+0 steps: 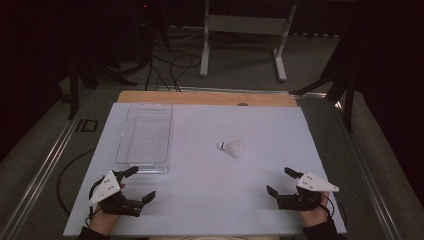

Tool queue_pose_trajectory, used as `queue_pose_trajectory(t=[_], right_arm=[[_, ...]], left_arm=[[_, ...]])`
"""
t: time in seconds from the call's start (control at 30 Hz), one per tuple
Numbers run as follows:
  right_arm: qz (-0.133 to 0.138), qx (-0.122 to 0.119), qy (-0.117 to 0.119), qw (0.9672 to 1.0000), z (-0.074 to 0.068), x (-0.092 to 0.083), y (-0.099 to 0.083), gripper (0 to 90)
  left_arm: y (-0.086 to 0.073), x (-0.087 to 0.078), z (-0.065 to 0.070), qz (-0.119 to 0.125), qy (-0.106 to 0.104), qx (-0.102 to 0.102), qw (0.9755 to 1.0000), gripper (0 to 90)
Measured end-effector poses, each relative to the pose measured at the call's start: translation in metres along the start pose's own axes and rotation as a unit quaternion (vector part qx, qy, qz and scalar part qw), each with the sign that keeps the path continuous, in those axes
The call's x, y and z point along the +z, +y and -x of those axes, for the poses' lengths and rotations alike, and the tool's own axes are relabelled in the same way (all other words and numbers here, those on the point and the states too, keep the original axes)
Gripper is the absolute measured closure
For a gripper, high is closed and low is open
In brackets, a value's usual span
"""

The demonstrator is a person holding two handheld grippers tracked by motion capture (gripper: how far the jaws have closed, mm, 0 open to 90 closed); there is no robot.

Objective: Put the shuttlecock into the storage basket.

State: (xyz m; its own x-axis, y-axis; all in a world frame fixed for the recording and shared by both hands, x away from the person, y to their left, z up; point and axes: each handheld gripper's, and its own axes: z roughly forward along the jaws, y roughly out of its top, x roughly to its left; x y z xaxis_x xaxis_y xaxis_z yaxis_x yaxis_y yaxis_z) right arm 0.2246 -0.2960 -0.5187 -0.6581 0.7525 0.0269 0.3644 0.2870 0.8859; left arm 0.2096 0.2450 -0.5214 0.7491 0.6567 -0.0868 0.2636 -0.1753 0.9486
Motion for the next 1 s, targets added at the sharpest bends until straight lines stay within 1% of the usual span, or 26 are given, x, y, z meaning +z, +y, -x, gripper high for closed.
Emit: queue_pose_trajectory(t=[0.03, 0.1, 0.17, 0.3, 0.33, 0.5, 0.57, 0.63, 0.67, 0.8, 0.9, 1.0], right_arm=[[-0.002, 0.001, 0.001, 1.0000, 0.000, 0.001, 0.000, 8.3], [-0.001, 0.003, 0.002, 1.0000, 0.000, 0.001, 0.000, 8.3], [0.000, 0.004, -0.001, 1.0000, 0.000, 0.001, 0.000, 8.3], [0.005, 0.004, -0.004, 1.0000, 0.000, 0.000, 0.000, 8.3], [0.006, 0.003, -0.004, 1.0000, 0.000, 0.000, 0.000, 8.3], [0.009, -0.002, -0.005, 0.9999, 0.000, -0.001, 0.001, 8.3], [0.009, -0.005, -0.005, 0.9999, -0.001, -0.001, 0.001, 8.3], [0.010, -0.005, -0.003, 0.9999, -0.001, 0.000, 0.002, 8.3], [0.010, -0.005, -0.002, 0.9999, -0.001, 0.000, 0.002, 8.3], [0.011, -0.006, 0.001, 0.9999, -0.002, 0.001, 0.002, 8.3], [0.009, -0.006, 0.001, 0.9999, -0.003, 0.002, 0.002, 8.3], [0.009, -0.003, 0.004, 1.0000, -0.002, 0.002, 0.002, 8.3]], left_arm=[[0.000, 0.000, 0.000, -0.004, 0.000, 0.001, 1.0000, 0.1], [0.000, 0.001, 0.000, -0.003, -0.001, 0.003, 1.0000, 0.1], [-0.001, 0.001, -0.001, -0.001, 0.002, 0.012, 0.9999, 0.1], [-0.003, 0.002, -0.001, -0.010, -0.001, 0.005, 0.9999, 0.1], [-0.002, 0.002, -0.001, -0.011, 0.001, 0.007, 0.9999, 0.1], [0.003, 0.000, 0.000, -0.012, -0.002, 0.004, 0.9999, 0.1], [0.007, 0.000, 0.000, -0.016, -0.004, 0.004, 0.9999, 0.1], [0.009, 0.001, 0.000, -0.026, -0.003, 0.000, 0.9996, 0.1], [0.010, 0.002, 0.000, -0.037, -0.003, -0.005, 0.9993, 0.1], [0.013, 0.005, 0.000, -0.059, -0.006, -0.002, 0.9983, 0.1], [0.021, 0.005, 0.000, -0.061, -0.016, -0.004, 0.9980, 0.1], [0.033, 0.004, 0.001, -0.072, -0.026, 0.009, 0.9970, 0.1]])
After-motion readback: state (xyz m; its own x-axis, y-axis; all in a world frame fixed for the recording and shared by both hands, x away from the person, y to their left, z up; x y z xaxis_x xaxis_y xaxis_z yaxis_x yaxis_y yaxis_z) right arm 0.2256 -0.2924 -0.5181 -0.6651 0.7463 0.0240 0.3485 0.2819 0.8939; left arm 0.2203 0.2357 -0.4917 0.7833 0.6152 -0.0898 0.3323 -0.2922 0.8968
